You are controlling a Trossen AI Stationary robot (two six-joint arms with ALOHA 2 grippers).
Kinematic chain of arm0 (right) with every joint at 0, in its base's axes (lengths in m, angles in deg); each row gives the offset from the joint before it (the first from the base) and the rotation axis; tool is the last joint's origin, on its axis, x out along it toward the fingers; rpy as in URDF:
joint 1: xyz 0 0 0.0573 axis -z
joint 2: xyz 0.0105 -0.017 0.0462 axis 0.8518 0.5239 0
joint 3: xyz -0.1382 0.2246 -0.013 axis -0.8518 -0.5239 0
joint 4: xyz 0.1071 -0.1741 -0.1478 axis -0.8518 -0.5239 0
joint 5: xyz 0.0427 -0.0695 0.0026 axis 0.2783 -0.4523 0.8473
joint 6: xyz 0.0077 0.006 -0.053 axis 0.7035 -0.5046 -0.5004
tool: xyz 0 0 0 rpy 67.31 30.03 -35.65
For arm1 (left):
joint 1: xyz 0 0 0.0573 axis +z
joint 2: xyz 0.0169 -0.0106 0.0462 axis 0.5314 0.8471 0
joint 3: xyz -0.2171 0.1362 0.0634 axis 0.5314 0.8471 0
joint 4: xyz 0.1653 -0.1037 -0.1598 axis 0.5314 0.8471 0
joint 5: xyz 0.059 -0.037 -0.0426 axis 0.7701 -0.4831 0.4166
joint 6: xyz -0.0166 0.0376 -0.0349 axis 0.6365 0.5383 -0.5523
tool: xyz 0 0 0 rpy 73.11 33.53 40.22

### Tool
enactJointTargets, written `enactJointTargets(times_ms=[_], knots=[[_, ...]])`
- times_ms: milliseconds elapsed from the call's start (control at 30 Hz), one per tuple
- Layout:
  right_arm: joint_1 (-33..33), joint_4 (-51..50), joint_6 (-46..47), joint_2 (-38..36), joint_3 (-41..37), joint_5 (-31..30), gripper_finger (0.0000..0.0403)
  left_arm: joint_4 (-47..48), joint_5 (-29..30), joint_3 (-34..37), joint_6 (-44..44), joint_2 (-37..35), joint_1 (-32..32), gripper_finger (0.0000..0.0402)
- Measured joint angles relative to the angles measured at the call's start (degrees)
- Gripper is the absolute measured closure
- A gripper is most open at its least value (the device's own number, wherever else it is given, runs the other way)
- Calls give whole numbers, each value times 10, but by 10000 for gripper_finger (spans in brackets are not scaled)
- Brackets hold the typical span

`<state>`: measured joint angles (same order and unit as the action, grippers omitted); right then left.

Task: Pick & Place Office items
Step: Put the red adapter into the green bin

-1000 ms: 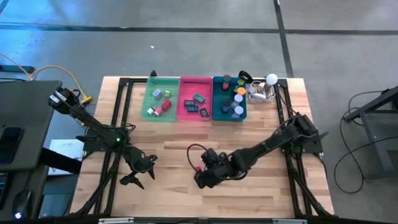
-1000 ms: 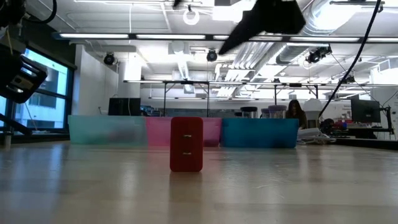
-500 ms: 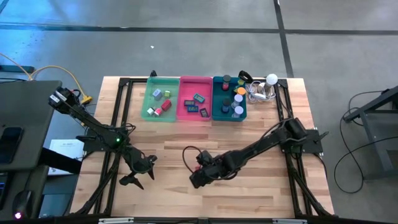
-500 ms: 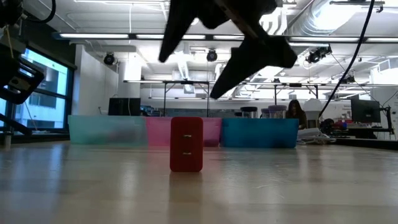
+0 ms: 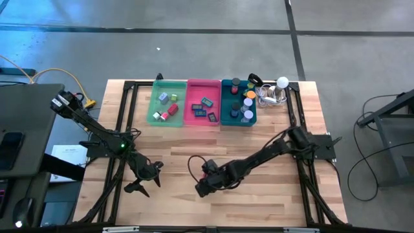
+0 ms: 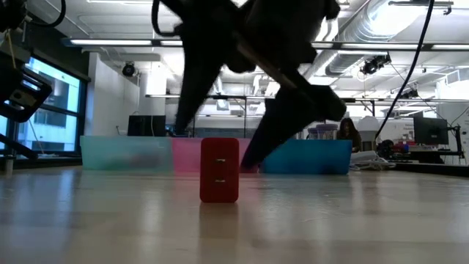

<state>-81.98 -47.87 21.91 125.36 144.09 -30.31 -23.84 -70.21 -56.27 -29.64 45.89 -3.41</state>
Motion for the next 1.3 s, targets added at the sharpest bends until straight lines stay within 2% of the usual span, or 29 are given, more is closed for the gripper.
enactJointTargets(times_ms=[200,367,567,800,1300], knots=[[8,1,15,8,0,21,93,-1,0,0,0,0,0,108],[9,-3,15,8,0,17,125,-1,-3,0,-10,0,0,108],[9,-3,23,8,0,18,193,-1,-7,0,-18,0,-1,108],[9,-17,19,5,1,19,300,-1,-7,0,-19,0,-1,108],[8,-23,-28,5,1,15,300,-7,-6,0,-19,0,-31,108]])
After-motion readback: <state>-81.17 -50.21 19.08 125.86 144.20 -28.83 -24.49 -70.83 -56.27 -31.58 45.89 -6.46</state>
